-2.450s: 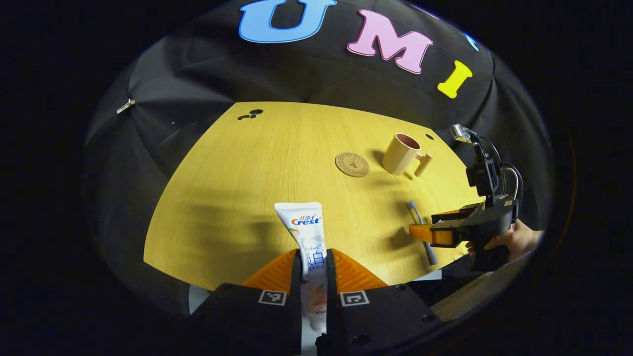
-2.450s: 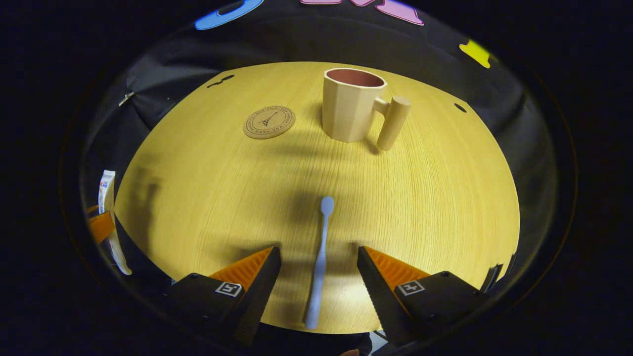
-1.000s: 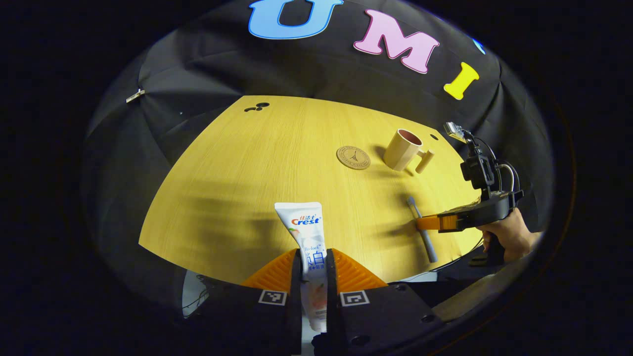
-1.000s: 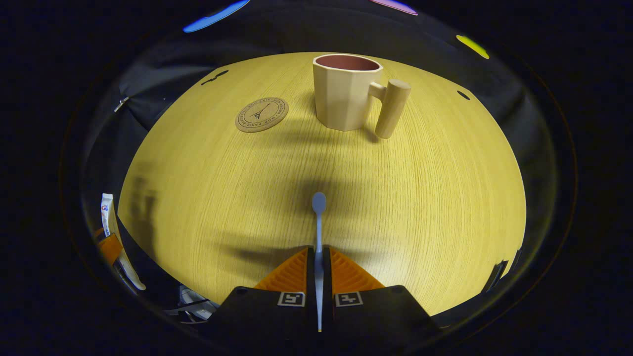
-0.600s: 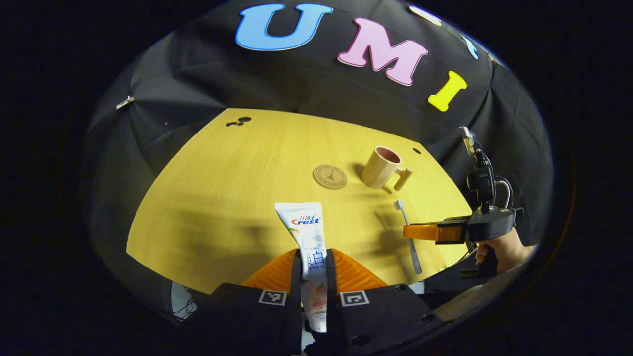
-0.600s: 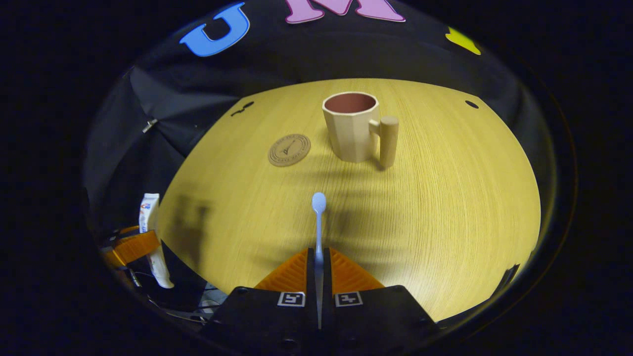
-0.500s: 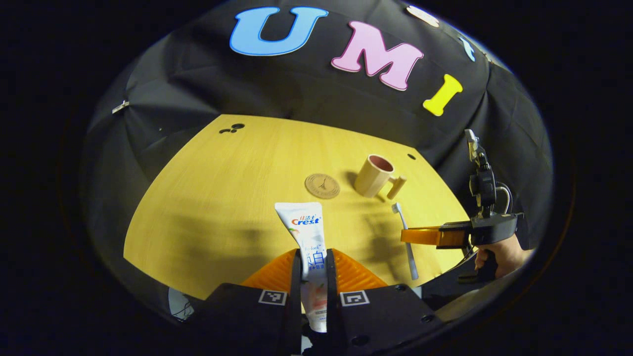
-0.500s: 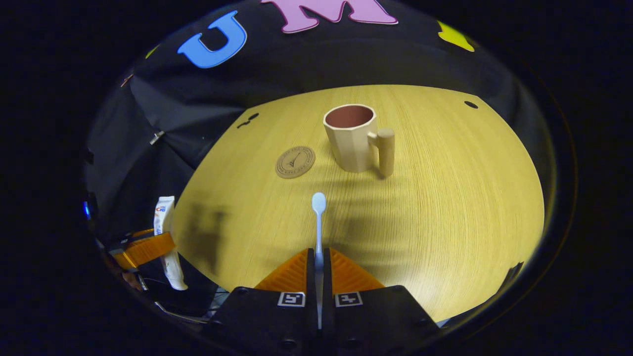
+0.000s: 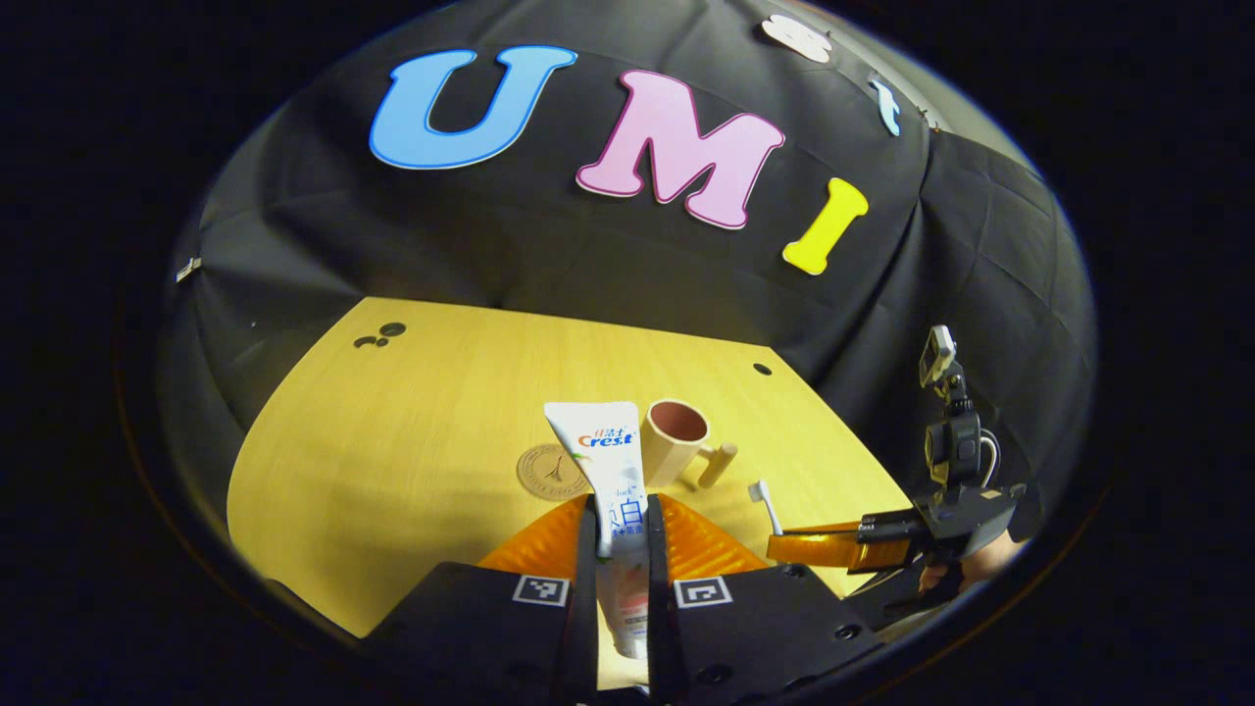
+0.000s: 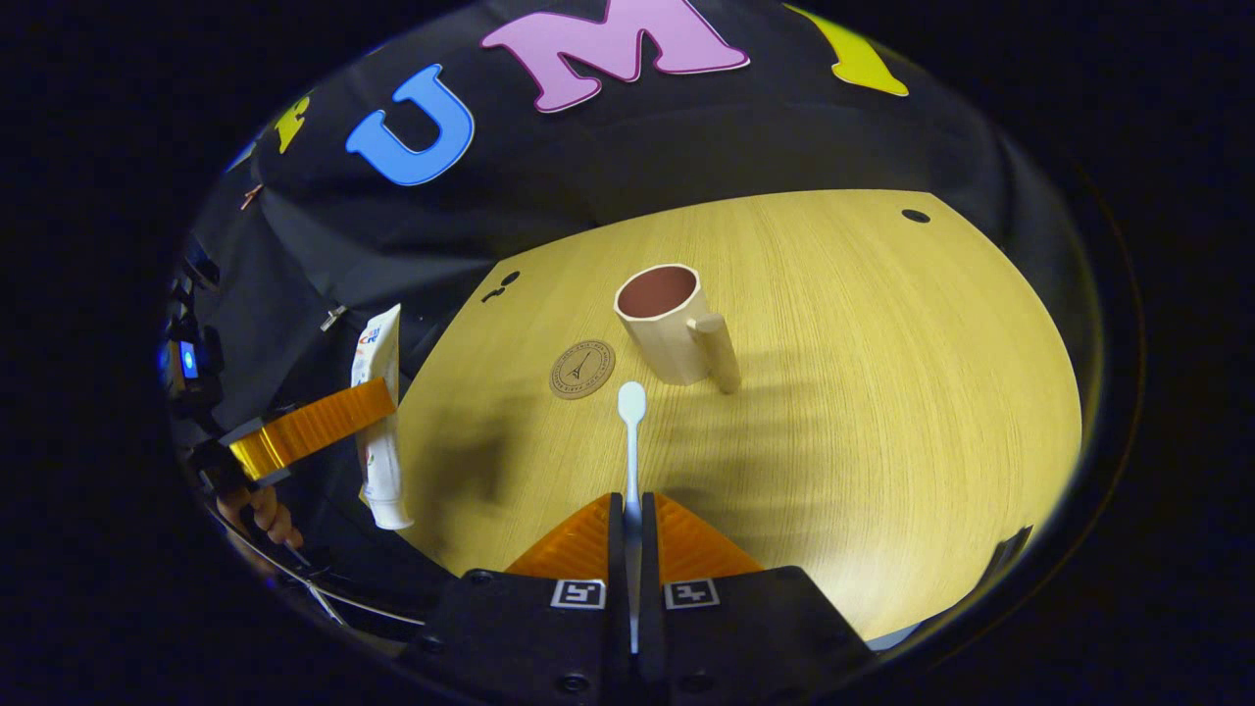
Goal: Put the toothbrush and toothpaste on the desktop into the cup, then pick up the cup and place it on the coaster on the desktop.
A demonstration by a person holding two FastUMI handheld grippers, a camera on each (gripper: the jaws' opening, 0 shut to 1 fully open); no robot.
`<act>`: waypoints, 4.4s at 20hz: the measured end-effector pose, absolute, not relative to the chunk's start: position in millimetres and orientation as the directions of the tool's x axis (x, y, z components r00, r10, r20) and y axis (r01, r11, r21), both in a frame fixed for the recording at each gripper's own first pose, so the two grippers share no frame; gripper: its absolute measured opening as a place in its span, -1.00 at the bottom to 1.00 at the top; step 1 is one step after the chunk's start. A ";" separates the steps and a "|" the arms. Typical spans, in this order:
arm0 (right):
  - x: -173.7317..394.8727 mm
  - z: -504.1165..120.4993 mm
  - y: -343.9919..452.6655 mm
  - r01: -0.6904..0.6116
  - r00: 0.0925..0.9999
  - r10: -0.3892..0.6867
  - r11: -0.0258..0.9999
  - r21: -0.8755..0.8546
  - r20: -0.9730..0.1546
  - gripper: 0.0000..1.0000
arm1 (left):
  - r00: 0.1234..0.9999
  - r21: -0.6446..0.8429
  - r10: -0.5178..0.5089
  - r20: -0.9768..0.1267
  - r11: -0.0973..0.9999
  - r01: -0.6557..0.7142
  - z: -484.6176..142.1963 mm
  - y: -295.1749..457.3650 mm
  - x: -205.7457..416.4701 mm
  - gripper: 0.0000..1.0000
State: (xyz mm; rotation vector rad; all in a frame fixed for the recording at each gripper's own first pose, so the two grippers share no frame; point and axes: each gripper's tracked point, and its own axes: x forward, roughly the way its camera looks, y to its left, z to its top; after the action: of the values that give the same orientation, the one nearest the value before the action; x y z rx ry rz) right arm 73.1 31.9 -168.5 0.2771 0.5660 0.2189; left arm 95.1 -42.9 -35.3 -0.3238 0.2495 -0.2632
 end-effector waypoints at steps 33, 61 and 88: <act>56.6 -189.7 -73.5 -0.128 0.768 0.335 0.915 0.383 -0.546 -0.86 | 0.967 -0.385 -0.242 0.076 0.888 0.252 45.4 -117.7 319.1 -0.51; 72.8 -155.6 -67.3 -0.088 0.831 0.352 0.848 0.522 -0.431 -0.87 | 0.928 -0.361 -0.351 -0.123 0.887 0.288 -28.3 -146.3 307.0 0.17; 231.4 -13.3 2.0 -0.353 0.881 0.473 0.699 0.622 -0.032 -0.87 | 0.952 -0.456 -0.298 -0.069 0.858 0.236 -9.0 -50.2 112.4 0.36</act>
State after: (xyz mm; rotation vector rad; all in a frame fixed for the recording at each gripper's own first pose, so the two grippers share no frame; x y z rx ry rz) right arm 231.4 2.0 -13.3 0.6502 0.1957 0.4630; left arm 112.4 -50.2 -9.0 -0.4603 0.1388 -0.2813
